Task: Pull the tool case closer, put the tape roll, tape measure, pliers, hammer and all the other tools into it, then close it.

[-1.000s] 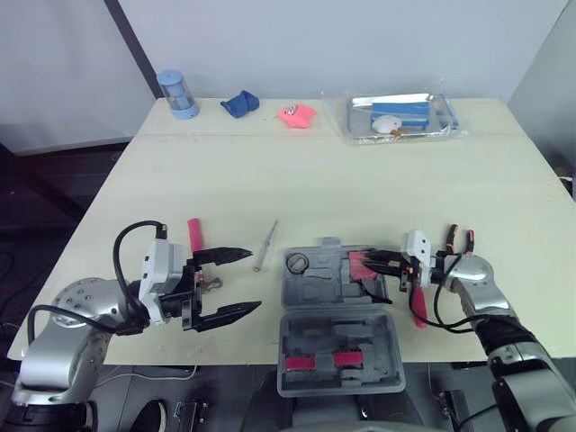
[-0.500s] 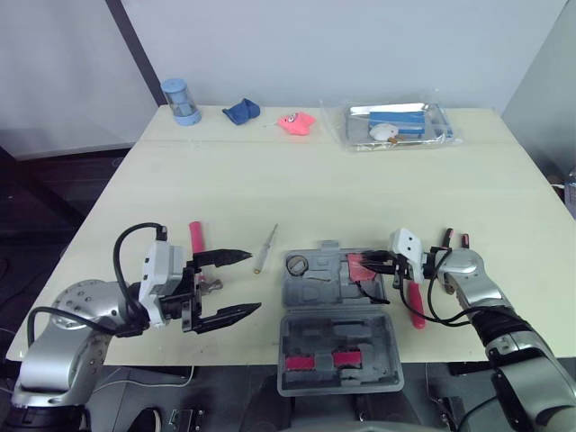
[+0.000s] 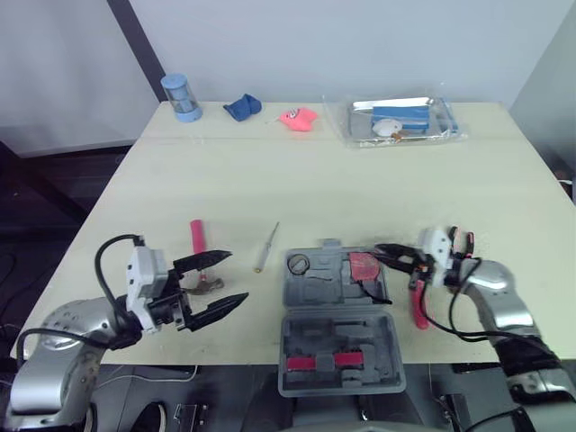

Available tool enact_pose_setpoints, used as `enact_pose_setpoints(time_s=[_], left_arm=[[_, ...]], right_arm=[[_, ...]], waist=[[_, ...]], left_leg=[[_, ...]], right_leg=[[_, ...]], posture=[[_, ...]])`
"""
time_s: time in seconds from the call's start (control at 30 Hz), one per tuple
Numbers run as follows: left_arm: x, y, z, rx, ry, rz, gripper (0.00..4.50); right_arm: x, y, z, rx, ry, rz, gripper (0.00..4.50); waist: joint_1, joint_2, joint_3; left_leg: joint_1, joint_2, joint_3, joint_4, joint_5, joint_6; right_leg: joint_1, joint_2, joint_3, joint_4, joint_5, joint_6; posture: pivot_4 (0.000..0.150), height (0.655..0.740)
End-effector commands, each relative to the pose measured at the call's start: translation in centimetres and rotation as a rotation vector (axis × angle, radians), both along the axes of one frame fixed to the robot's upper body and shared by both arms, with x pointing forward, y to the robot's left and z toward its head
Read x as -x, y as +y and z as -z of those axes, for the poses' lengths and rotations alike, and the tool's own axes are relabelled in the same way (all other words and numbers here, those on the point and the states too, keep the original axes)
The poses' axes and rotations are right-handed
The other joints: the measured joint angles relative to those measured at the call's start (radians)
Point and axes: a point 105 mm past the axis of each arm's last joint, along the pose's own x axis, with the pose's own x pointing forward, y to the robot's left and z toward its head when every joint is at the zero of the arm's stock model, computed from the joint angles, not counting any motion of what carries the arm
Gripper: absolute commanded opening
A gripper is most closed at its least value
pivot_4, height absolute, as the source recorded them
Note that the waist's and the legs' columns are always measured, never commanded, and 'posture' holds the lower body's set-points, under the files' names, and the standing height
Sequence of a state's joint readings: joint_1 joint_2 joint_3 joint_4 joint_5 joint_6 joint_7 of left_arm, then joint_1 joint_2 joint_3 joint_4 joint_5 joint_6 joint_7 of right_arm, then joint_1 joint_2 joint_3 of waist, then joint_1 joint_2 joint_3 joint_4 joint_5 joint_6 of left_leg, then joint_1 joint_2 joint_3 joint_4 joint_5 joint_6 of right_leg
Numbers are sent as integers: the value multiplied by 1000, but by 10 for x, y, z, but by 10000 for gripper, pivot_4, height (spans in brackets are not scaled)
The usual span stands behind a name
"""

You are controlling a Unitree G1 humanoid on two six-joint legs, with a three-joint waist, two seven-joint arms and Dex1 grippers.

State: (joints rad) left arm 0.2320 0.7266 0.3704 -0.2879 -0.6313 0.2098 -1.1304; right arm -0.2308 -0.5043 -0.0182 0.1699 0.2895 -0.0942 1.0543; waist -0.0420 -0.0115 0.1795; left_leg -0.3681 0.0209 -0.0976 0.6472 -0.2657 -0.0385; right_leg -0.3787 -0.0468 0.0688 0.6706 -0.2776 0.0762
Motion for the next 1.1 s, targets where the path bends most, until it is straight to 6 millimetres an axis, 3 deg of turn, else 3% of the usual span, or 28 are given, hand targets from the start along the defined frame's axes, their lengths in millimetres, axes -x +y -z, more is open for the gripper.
enact_pose_setpoints(time_s=[0.03, 0.33, 0.43, 0.53, 0.63, 0.87, 1.1], left_arm=[[0, 17, -5, 16, -36, -97, 45000], [11, 67, 21, 35, 9, -381, 45000], [15, 81, 31, 49, 30, -473, 45000], [19, 91, 42, 64, 47, -555, 45000], [23, 100, 51, 81, 66, -626, 45000], [36, 111, 68, 68, 112, -687, 45000], [25, 97, 54, 59, 60, -583, 45000]], right_arm=[[11, -23, -14, -57, -30, 87, 7445], [63, -112, 9, -65, 64, 424, 7445], [87, -140, 19, -70, 111, 541, 16301], [104, -158, 26, -81, 140, 628, 32755], [119, -175, 35, -75, 157, 704, 44298], [132, -192, 44, -73, 178, 768, 44765], [112, -176, 35, -82, 152, 722, 44765]], waist=[[2, 0, 0], [0, 0, 0], [1, 0, 0], [-1, -1, 0], [-1, -1, -1], [0, -2, -1], [0, -1, -1]], left_leg=[[-1, 0, 0, 0, 0, 0], [-2, 0, 0, 0, 0, 0], [-2, 0, 1, 0, 0, 0], [-3, 0, 1, -1, 0, 0], [-2, 0, 2, -1, 0, 0], [-2, 0, 3, -2, 0, 0], [-1, 0, 3, -2, 0, 0]], right_leg=[[0, 0, 0, -1, 0, 0], [0, 0, 0, -5, 0, 0], [1, 0, 0, -6, 0, 0], [1, 0, 0, -8, 0, 0], [1, 0, 1, -8, -1, -2], [1, 0, 2, -8, -2, -2], [1, 0, 2, -8, -1, -2]], posture=[[1500, 7400], [1500, 7400], [1500, 7400], [1500, 7400], [1500, 7400], [1500, 7400], [1500, 7400]])
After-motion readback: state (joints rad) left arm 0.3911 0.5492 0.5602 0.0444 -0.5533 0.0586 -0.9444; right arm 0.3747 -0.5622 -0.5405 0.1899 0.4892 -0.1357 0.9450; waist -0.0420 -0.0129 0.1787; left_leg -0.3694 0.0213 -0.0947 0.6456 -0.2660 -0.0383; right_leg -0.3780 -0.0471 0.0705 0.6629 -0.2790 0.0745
